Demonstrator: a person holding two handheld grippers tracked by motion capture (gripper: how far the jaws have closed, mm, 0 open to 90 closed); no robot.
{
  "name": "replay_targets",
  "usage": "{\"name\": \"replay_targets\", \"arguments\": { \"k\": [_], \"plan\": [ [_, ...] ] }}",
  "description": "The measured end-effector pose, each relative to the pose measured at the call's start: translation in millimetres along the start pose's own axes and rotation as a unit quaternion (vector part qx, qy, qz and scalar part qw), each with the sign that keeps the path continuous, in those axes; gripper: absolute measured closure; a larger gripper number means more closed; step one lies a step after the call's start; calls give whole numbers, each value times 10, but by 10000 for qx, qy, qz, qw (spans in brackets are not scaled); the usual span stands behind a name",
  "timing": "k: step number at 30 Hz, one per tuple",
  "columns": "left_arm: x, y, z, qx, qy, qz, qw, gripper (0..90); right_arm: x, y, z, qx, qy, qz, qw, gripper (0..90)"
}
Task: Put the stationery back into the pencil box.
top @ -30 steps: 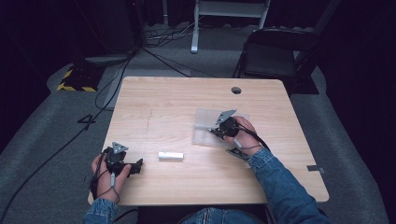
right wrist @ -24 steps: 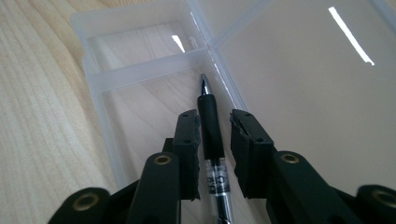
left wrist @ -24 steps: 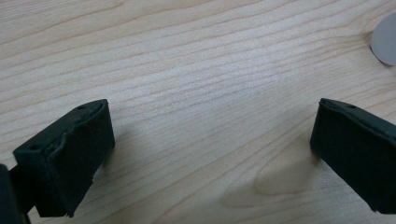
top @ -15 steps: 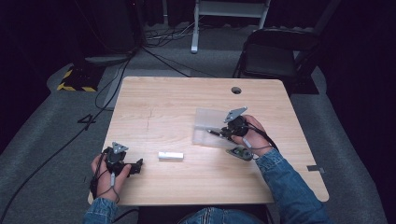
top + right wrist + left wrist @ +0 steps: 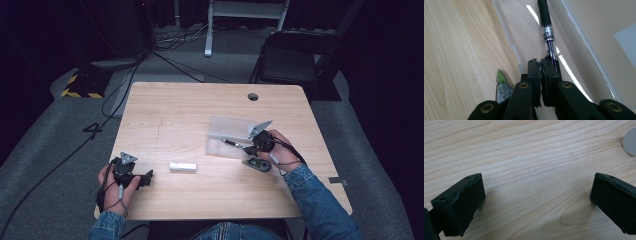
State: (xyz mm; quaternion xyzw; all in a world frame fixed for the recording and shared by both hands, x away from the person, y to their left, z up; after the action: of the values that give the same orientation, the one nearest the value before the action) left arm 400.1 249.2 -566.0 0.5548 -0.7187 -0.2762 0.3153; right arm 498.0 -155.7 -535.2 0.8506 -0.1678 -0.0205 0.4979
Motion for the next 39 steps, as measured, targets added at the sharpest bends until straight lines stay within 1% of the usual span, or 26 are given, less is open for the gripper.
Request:
{"name": "replay_targets", "arguments": {
  "k": [3, 5, 10, 11, 13, 15, 17, 21, 22, 23, 25, 28, 34, 39],
  "plan": [
    [0, 0, 0, 0, 1, 0, 10000, 1, -4, -16, 10, -67, -1, 0, 10000, 867],
    [0, 0, 0, 0, 1, 0, 10000, 1, -5, -35, 18, -111, -45, 20, 9999, 861],
    [0, 0, 0, 0, 3, 0, 10000, 1, 10, -58, 28, -120, -33, 50, 9999, 829],
    [0, 0, 0, 1, 2, 0, 10000, 1, 15, -58, 27, -116, -71, 73, 9999, 814],
    [0, 0, 0, 0, 1, 0, 10000, 1, 22, -60, 26, -86, -70, 92, 9999, 788],
    [0, 0, 0, 1, 1, 0, 10000, 1, 35, -70, 21, -28, -70, 167, 9998, 741],
    [0, 0, 0, 2, 3, -1, 10000, 1, 44, -85, 5, 45, -48, 215, 9997, 721],
    [0, 0, 0, 0, 1, -1, 10000, 1, 52, -95, -5, 71, -38, 281, 9996, 694],
    [0, 0, 0, 0, 1, -1, 10000, 1, 52, -98, -10, 96, -70, 302, 9995, 673],
    [0, 0, 0, 0, 0, -1, 10000, 1, 58, -101, -12, 116, -68, 327, 9994, 640],
    [0, 0, 0, 0, 0, -1, 10000, 1, 76, -110, -16, 171, -33, 391, 9991, 603],
    [0, 0, 0, 1, 1, -1, 10000, 1, 84, -111, -16, 173, -31, 427, 9989, 589],
    [0, 0, 0, 0, 0, -1, 10000, 1, 86, -88, -30, 219, -68, 460, 9987, 596],
    [0, 0, 0, 0, 0, 0, 10000, 1, 68, 9, -65, 358, -106, 441, 9983, 598]
  ]
}}
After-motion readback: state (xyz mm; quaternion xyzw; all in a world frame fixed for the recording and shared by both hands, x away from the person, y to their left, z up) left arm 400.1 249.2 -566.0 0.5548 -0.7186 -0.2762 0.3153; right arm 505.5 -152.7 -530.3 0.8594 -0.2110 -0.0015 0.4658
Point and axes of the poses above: each handheld gripper's, and its own axes: y roughly backward along the jaws, z roughly out of its underside, x roughly to its right, the point moved 8 cm from there along -y, roughly forward along the jaws, and after that the axes turned 11 degrees about y, right-handed, at the moved point
